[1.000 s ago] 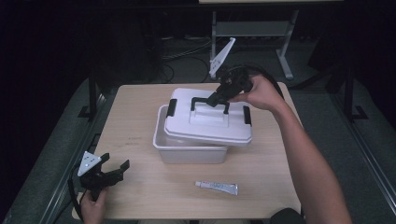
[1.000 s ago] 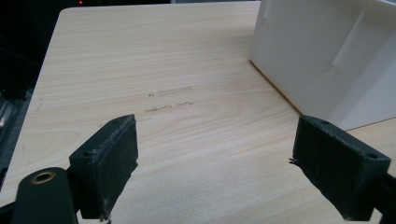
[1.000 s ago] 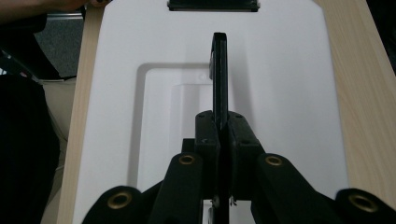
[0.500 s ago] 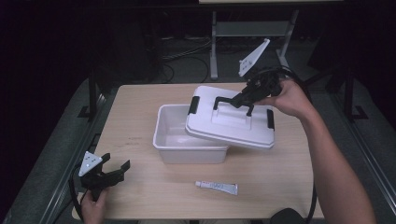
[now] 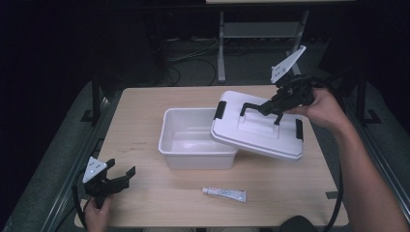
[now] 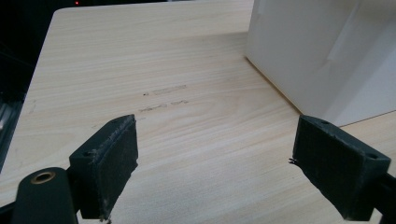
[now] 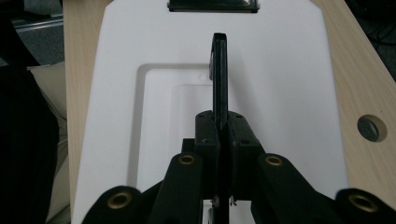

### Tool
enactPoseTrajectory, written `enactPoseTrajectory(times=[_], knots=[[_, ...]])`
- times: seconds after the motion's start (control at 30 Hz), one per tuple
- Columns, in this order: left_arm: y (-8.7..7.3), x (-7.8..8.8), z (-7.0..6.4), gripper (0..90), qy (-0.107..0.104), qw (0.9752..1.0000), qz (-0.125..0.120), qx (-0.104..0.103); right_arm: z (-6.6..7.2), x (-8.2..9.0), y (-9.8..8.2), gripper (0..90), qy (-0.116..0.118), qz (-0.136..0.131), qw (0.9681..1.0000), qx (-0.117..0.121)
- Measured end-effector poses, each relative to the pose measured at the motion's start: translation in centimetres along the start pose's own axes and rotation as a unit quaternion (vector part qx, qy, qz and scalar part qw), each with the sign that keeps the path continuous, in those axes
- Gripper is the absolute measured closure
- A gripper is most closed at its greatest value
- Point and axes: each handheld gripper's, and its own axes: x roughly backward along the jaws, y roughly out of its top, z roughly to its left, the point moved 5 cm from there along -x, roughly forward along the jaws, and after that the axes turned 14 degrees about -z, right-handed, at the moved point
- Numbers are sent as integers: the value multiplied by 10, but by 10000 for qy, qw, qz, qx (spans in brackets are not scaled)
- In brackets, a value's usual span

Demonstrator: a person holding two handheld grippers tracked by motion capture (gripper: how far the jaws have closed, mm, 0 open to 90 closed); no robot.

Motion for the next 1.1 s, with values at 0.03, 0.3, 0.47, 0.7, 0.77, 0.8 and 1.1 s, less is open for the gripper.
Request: enactPoseTrajectory(times=[0.03,0.3,0.47,0.7,0.77,0.8,1.1], knots=[[0,0,0,134,5,10000,-1,1,0,2,-3,844,-21,-7,10000,-37],[0,1,0,134,-1,10000,20,-11,-1,23,-25,844,-207,-18,9994,-265],[-1,0,-1,134,-25,10000,18,-24,-3,35,-41,844,-323,-40,9988,-375],[-1,-1,-4,134,-54,9999,48,-82,-3,47,-65,843,-458,-59,9973,-569],[-1,-1,-5,134,-64,9999,33,-81,-3,48,-71,844,-481,-73,9967,-643],[-1,-1,-5,134,-70,9999,35,-92,-4,49,-74,844,-478,-79,9968,-639],[-1,0,-5,134,-77,9999,29,-96,-5,48,-102,843,-575,-72,9945,-871]])
